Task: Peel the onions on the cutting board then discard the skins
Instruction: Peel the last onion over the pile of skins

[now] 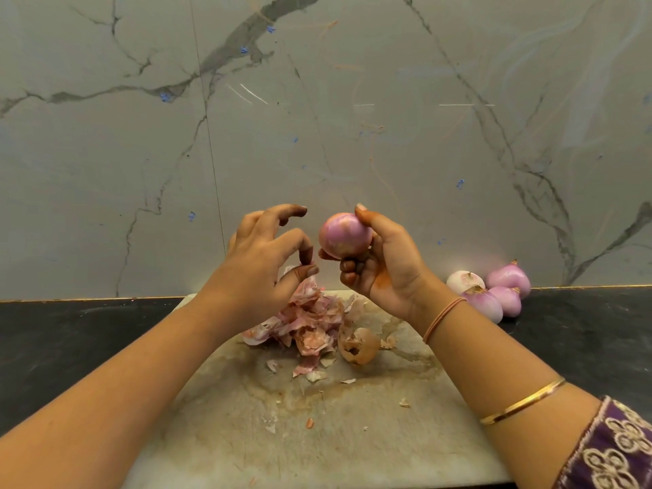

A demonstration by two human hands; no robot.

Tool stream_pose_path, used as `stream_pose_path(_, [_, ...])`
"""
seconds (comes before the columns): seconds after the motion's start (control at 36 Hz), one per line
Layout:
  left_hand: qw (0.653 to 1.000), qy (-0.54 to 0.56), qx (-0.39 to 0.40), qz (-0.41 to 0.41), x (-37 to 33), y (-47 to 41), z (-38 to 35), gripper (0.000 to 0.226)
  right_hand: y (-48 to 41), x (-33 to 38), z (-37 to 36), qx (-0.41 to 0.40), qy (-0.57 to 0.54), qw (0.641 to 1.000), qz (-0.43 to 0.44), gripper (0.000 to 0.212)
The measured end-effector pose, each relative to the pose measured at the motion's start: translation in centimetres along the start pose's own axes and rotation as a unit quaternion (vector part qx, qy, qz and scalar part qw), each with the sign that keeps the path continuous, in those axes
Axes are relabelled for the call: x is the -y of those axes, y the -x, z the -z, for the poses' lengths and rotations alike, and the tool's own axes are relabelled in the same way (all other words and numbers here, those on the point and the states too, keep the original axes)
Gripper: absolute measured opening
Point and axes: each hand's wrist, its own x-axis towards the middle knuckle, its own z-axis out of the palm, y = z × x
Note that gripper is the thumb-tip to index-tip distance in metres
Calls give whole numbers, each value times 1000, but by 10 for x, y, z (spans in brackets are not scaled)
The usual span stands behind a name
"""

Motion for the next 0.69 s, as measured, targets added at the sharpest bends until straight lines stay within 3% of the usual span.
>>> stream_pose_path(0.11, [999, -2, 36, 7, 0, 2, -2, 18, -1, -2, 1, -10, 10, 1000, 0, 45])
stream_pose_path(0.31, [998, 26, -45, -19, -1, -1, -3, 46, 0, -7, -3, -2, 88, 996, 21, 46])
stream_pose_path(0.69, [996, 25, -85, -25, 4, -1, -7, 19, 4, -8, -7, 25, 144, 989, 30, 55])
